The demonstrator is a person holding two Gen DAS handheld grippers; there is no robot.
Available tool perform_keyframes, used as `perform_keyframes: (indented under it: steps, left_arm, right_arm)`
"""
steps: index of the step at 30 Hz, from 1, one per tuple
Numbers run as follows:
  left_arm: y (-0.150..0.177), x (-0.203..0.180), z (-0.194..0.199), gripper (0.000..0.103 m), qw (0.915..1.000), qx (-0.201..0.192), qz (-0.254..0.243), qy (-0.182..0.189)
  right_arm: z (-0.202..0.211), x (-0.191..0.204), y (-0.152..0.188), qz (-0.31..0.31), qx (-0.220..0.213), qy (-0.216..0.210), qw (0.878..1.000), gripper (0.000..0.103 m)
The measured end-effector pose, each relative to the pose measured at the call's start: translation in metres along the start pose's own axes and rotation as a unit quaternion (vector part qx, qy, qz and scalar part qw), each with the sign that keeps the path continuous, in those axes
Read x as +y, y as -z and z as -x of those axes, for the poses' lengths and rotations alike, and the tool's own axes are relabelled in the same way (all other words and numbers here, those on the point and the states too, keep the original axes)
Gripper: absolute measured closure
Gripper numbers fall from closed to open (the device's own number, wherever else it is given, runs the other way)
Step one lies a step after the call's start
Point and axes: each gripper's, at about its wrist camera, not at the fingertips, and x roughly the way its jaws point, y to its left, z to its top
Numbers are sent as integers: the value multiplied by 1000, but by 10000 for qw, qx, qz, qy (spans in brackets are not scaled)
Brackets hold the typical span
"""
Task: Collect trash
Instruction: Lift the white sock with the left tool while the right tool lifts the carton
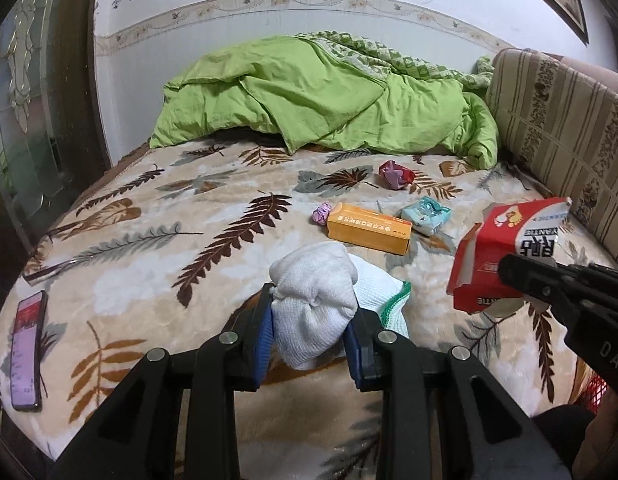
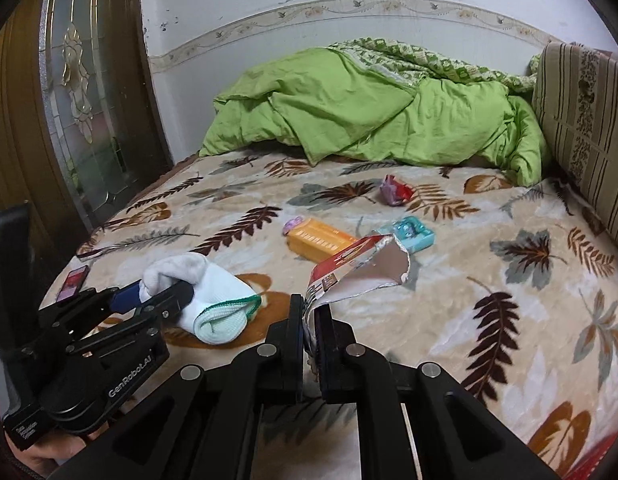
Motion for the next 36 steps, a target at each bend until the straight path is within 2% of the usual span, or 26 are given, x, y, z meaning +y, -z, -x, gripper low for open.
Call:
perform_keyframes:
  steps: [6,36]
  left_arm:
    - [1,-3,-9,73,9998,168,-57,-117]
    - [2,-5,-8,73,9997,150,-132,-153]
  right_arm:
    - [-4,-6,2,-184,96,-48,9998,97]
    - [0,-12,5,-412,150,-85,9990,97]
